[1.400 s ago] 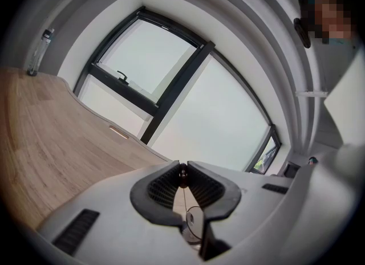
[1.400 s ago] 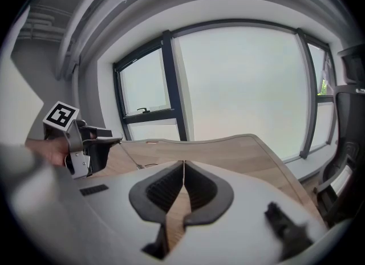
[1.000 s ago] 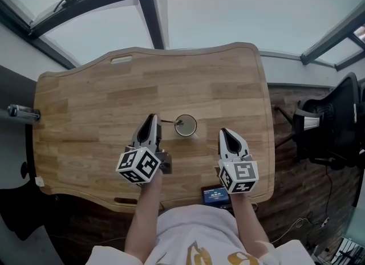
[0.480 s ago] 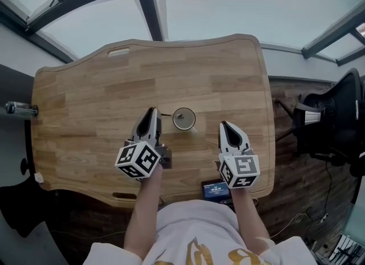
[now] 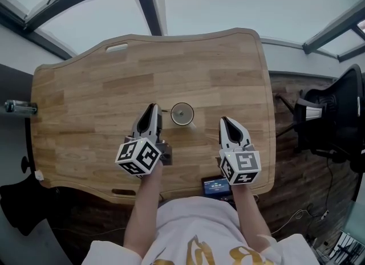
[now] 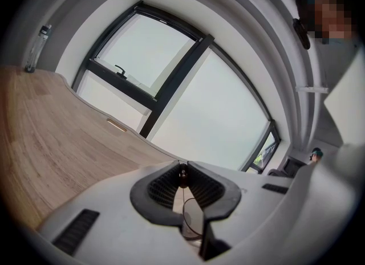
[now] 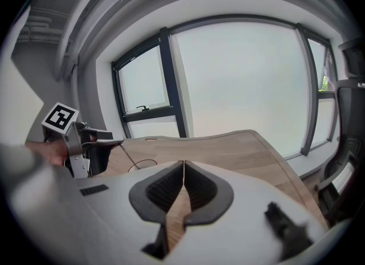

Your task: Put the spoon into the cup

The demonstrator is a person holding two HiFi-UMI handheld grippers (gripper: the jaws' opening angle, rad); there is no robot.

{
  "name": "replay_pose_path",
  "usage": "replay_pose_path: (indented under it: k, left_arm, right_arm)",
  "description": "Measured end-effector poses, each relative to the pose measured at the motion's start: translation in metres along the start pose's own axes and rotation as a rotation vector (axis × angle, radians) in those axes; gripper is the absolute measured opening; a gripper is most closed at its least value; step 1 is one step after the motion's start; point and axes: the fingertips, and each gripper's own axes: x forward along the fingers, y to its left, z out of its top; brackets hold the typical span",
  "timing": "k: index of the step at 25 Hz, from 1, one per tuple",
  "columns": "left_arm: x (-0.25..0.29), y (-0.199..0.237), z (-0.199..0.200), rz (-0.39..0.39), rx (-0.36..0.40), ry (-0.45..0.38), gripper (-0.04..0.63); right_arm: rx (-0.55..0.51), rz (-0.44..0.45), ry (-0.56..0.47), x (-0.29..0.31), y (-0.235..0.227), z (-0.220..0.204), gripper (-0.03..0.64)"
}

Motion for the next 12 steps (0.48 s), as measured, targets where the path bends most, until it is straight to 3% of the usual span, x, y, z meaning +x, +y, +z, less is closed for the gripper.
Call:
replay_pose_path:
  k: [12]
  left_arm:
    - [0.003, -0.003, -0.011, 0.003, 0.016, 0.017, 0.049]
  right_arm:
    - [0.011, -0.002, 0.016, 0.001, -0.009, -0.008, 0.032]
